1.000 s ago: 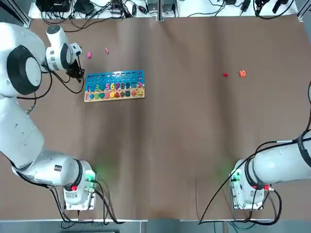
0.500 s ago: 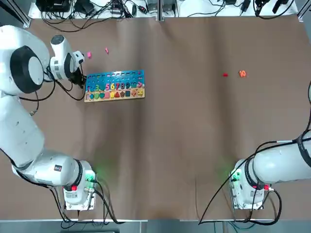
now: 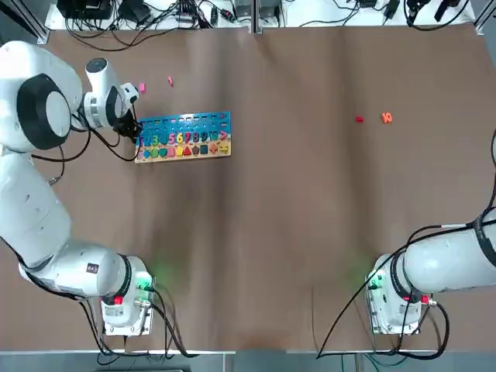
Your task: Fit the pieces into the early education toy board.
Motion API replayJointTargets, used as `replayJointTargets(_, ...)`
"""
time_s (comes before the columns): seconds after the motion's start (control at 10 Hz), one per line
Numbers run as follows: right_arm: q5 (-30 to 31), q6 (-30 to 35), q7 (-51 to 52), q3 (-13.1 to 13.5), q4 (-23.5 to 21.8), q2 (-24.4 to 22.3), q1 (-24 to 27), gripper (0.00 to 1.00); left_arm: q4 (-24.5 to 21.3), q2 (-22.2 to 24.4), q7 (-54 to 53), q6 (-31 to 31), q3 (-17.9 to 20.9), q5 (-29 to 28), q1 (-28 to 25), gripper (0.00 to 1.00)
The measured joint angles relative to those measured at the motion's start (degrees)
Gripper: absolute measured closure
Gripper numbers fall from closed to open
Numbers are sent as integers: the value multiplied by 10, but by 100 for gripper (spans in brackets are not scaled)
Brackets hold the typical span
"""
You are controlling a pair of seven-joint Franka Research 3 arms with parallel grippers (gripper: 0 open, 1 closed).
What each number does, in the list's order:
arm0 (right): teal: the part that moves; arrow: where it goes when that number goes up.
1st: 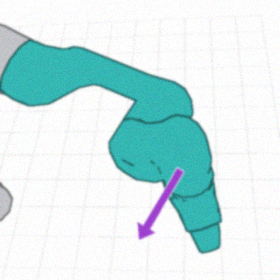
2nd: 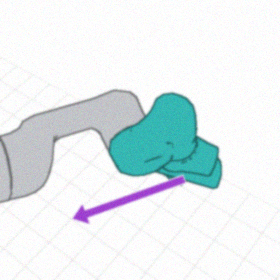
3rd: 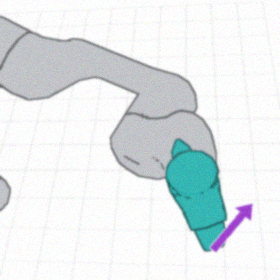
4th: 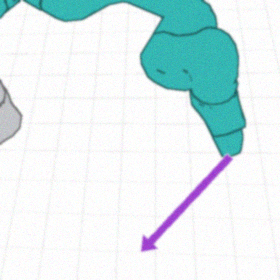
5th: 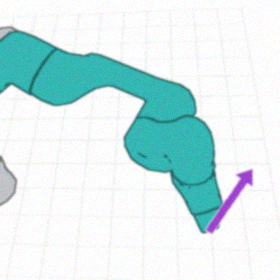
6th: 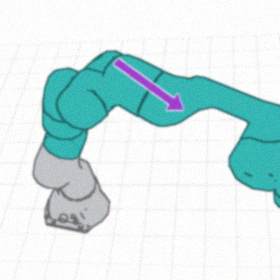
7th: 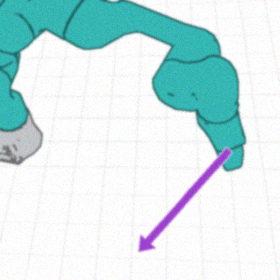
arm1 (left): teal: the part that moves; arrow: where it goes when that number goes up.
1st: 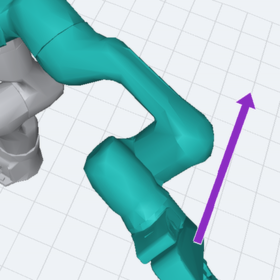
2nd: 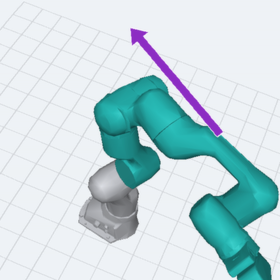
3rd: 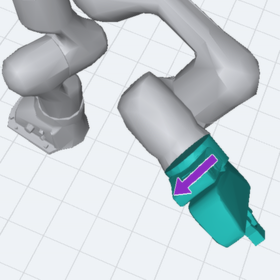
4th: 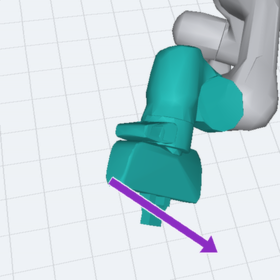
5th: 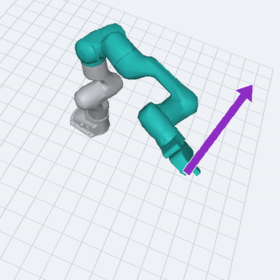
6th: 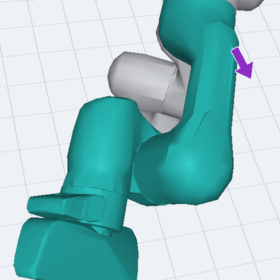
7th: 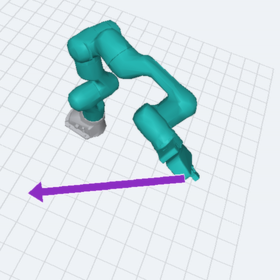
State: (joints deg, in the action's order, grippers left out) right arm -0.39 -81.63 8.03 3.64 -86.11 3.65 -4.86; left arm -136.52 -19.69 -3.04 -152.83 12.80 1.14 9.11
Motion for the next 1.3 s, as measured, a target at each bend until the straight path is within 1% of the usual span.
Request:
replayJointTargets(0.2,0,0,0,0,0,0,0,1,0,0,0,0,-1,0,0,96)
replayJointTargets(0.4,0,0,0,0,0,0,0,1,0,0,14,0,-10,0,0,96)
replayJointTargets(0.9,0,1,0,0,0,1,4,1,0,1,59,0,-50,0,1,96)
replayJointTargets(1.3,0,1,0,0,0,1,4,1,0,3,103,-1,-90,0,1,96)
